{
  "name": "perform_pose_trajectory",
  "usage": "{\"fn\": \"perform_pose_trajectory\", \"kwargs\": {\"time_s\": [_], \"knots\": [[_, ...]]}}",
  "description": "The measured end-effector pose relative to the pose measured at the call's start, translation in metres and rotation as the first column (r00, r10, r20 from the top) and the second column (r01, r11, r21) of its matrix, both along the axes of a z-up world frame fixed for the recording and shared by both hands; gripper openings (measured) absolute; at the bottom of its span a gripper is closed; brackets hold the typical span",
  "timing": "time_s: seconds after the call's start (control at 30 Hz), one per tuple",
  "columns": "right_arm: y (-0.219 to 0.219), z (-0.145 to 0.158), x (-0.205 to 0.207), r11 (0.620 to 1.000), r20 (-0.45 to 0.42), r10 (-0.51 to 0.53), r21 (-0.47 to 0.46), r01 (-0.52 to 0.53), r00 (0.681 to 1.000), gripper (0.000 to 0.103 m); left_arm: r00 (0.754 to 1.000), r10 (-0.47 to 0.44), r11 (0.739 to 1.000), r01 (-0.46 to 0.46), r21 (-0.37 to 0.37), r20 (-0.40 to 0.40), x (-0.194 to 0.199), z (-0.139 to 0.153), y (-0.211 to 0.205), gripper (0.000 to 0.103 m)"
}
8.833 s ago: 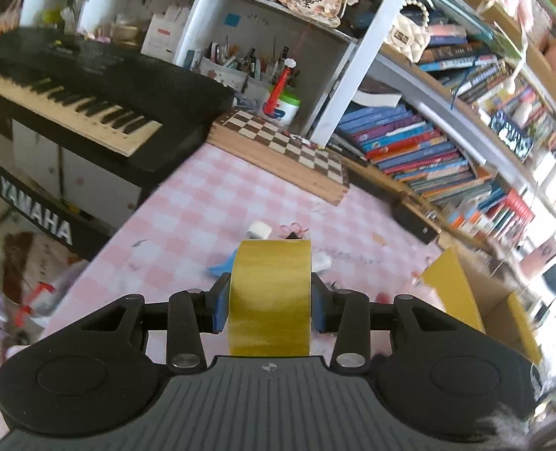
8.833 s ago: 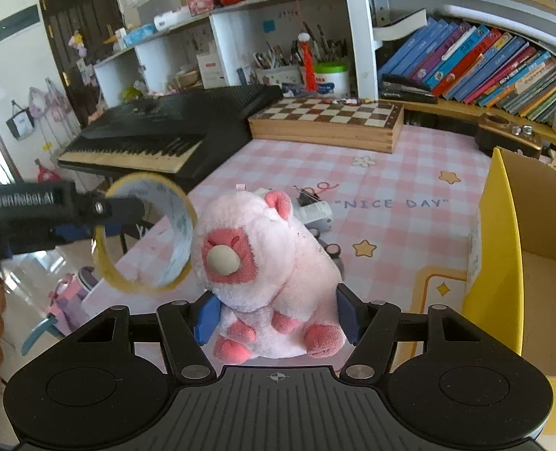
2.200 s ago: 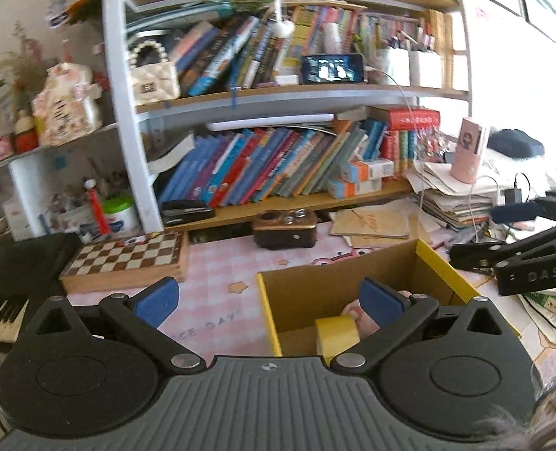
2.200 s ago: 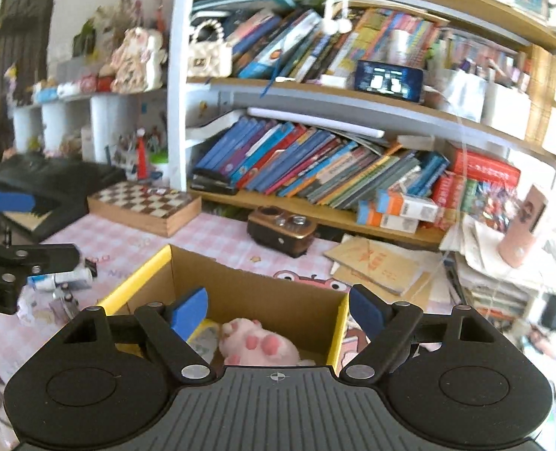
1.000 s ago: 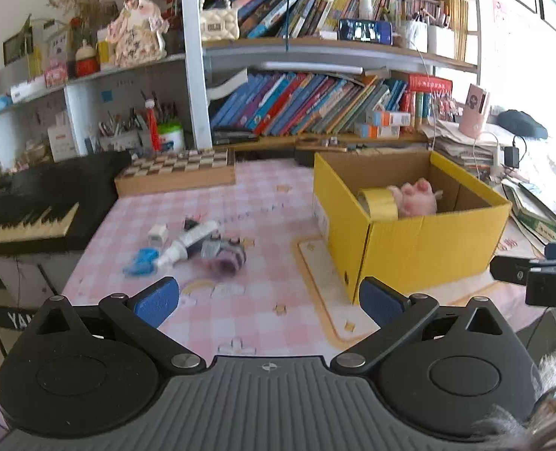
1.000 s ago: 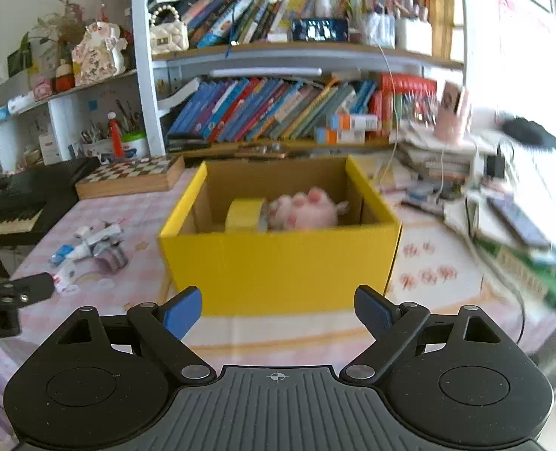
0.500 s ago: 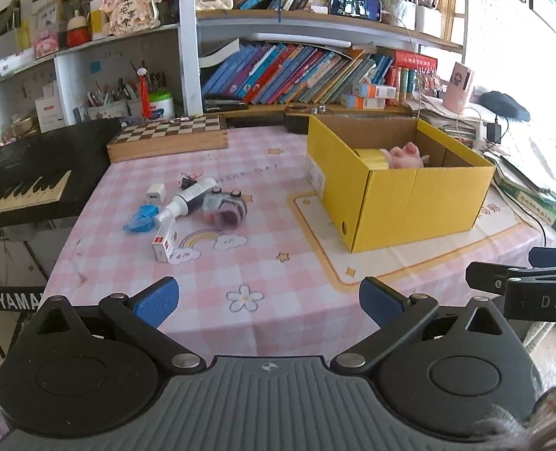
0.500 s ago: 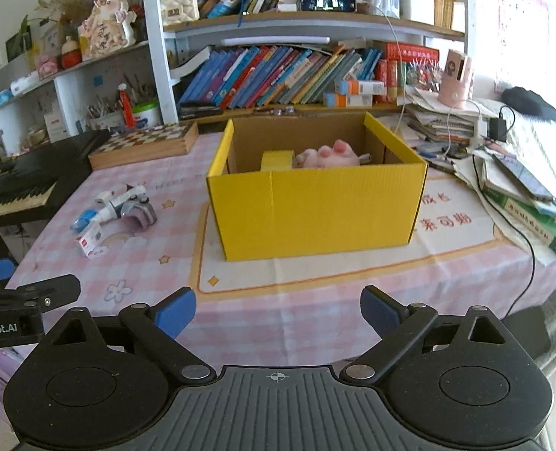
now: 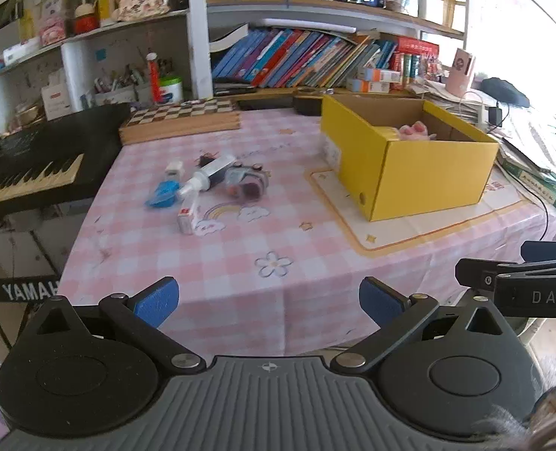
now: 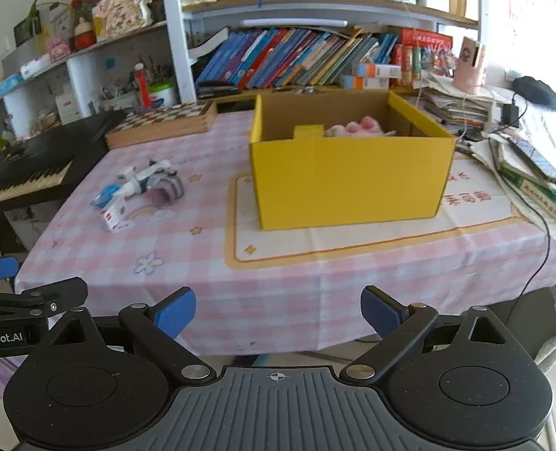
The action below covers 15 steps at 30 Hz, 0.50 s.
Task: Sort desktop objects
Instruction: 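Open both grippers and withdraw them from the yellow box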
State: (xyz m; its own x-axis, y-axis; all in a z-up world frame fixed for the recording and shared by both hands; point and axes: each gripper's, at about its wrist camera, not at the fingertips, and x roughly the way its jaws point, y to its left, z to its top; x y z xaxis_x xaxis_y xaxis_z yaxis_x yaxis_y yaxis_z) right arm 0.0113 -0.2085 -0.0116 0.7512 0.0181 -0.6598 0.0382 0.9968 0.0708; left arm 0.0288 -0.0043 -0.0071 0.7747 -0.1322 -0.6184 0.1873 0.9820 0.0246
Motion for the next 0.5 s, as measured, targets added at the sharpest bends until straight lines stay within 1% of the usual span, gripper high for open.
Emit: {"fn": "perform_pose_trajectory", "kwargs": {"time_s": [0.5], "knots": [[0.049,-0.007,0.008,0.995,-0.021,0.104,0.004,-0.104,0.994,0.097,0.996,0.091,0.996,-0.091,0.004,-0.013,-0.006,-0.005,0.049,0.103]]}}
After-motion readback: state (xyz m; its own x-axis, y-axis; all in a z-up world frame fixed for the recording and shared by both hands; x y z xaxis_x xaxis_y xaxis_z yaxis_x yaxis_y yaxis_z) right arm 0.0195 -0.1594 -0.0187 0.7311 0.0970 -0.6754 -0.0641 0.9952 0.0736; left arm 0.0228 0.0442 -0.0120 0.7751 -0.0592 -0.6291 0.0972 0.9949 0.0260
